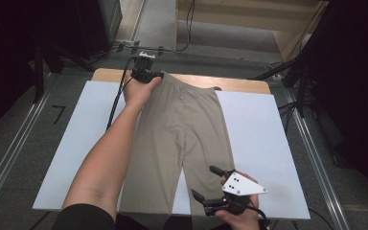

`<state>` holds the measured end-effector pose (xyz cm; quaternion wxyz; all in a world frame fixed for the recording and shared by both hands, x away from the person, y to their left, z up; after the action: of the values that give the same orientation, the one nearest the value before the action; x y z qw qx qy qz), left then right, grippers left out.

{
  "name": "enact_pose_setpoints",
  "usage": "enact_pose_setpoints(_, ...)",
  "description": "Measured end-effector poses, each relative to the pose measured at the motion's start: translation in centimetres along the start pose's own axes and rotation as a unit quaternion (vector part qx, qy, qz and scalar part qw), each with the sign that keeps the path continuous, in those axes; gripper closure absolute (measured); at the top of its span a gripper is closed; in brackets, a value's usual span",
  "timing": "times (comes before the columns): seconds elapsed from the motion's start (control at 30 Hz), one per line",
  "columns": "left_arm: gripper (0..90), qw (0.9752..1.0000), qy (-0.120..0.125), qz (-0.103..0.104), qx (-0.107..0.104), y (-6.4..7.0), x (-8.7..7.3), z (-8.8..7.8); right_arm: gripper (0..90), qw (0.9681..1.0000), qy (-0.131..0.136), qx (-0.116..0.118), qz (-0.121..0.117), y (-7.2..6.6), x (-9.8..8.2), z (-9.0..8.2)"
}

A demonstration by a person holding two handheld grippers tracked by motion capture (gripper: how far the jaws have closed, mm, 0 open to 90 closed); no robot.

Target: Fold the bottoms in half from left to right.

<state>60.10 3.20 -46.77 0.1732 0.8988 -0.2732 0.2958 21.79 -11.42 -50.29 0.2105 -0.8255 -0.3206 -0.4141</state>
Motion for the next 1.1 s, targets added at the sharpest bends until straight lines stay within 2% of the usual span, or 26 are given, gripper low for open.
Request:
enact_pose_setpoints(0.07, 86.3, 1.0, 0.001, 0.001, -0.004, 0.2, 0.2, -0.3, 18.9, 0.9997, -0.006, 0.019, 0.011, -1.5, 0.6, 1.0)
enact_pose_setpoints(0.1, 86.3, 1.0, 0.0, 0.007, -0.006, 0.5, 0.3, -0.6, 22.6, 0.9996, -0.015, 0.018, 0.016, -2.2, 0.8, 1.6)
enact_pose_setpoints(0.17, 86.4, 0.9999, -0.003, 0.013, -0.004, 0.8, 0.4, -0.8, 30.6, 0.9992, -0.029, 0.001, 0.028, -3.2, 1.0, 2.7)
enact_pose_setpoints(0.2, 86.3, 0.9999, -0.005, 0.014, -0.006, 0.9, 0.4, -0.8, 31.8, 0.9989, -0.038, 0.001, 0.026, -3.9, 1.0, 3.4)
enact_pose_setpoints(0.23, 86.3, 0.9999, -0.007, 0.013, -0.007, 1.0, 0.4, -0.8, 36.0, 0.9988, -0.044, 0.005, 0.022, -4.7, 1.1, 4.2)
enact_pose_setpoints(0.33, 86.3, 0.9997, -0.015, 0.016, -0.007, 1.3, 0.2, -0.7, 45.4, 0.9969, -0.068, 0.039, 0.006, -7.3, 1.0, 6.4)
enact_pose_setpoints(0.37, 86.3, 0.9997, -0.016, 0.019, -0.006, 1.6, 0.1, -0.5, 45.8, 0.9955, -0.075, 0.058, -0.001, -8.5, 1.0, 7.4)
enact_pose_setpoints(0.4, 86.3, 0.9997, -0.016, 0.019, -0.006, 1.6, 0.1, -0.5, 46.3, 0.9946, -0.08, 0.066, -0.004, -9.2, 0.9, 8.0)
enact_pose_setpoints(0.43, 86.4, 0.9996, -0.016, 0.023, -0.005, 2.0, 0.0, -0.4, 46.4, 0.9936, -0.09, 0.067, -0.006, -10.0, 0.7, 8.8)
enact_pose_setpoints(0.47, 86.4, 0.9996, -0.016, 0.023, -0.005, 2.0, 0.0, -0.4, 46.4, 0.9936, -0.09, 0.067, -0.006, -10.0, 0.7, 8.8)
enact_pose_setpoints(0.5, 86.4, 0.9995, -0.017, 0.027, -0.007, 2.2, -0.2, -0.3, 46.3, 0.9928, -0.098, 0.064, -0.024, -10.5, 0.5, 9.6)
enact_pose_setpoints(0.53, 86.3, 0.9994, -0.017, 0.029, -0.006, 2.4, -0.3, -0.3, 47.3, 0.9901, -0.116, 0.07, -0.037, -12.0, 0.2, 11.2)
enact_pose_setpoints(0.67, 86.3, 0.9995, -0.016, 0.026, -0.009, 2.3, -0.8, -0.2, 48.7, 0.989, -0.121, 0.075, -0.039, -13.5, 0.7, 13.0)
enact_pose_setpoints(0.7, 86.3, 0.9995, -0.016, 0.026, -0.009, 2.3, -0.8, -0.2, 48.7, 0.989, -0.121, 0.075, -0.039, -13.5, 0.7, 13.0)
enact_pose_setpoints(0.73, 86.3, 0.9995, -0.017, 0.025, -0.012, 2.3, -1.0, -0.2, 49.1, 0.9892, -0.123, 0.065, -0.045, -14.2, 1.0, 13.9)
enact_pose_setpoints(0.83, 86.3, 0.9993, -0.021, 0.029, -0.008, 2.3, -1.2, -0.1, 53.7, 0.9891, -0.127, 0.055, -0.049, -14.9, 1.3, 14.8)
enact_pose_setpoints(0.9, 86.3, 0.9993, -0.021, 0.029, -0.01, 2.3, -1.5, -0.1, 59.5, 0.9877, -0.134, 0.048, -0.064, -15.4, 1.1, 15.4)
enact_pose_setpoints(0.97, 86.3, 0.9993, -0.022, 0.03, -0.01, 2.2, -1.6, -0.1, 60.5, 0.9842, -0.153, 0.027, -0.085, -15.5, 0.4, 16.0)
enact_pose_setpoints(1.0, 86.3, 0.9993, -0.021, 0.027, -0.011, 2.1, -1.7, -0.2, 61.2, 0.9855, -0.148, 0.029, -0.079, -15.5, 0.4, 16.0)
enact_pose_setpoints(1.1, 86.3, 0.9994, -0.022, 0.026, -0.011, 1.9, -1.9, -0.2, 62.3, 0.9852, -0.156, 0.026, -0.067, -15.5, 0.4, 16.0)
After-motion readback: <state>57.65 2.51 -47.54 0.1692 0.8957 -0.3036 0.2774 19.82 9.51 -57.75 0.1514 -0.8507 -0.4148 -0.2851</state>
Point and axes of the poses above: each handheld gripper's, and its own axes: z roughly forward along the jaws, x roughly out of its top, y roughly to its right, the point moved 9 cm from there along z, roughly forward along the jaws, and after that the axes turned 13 degrees about -y, right-handed, at the moved point
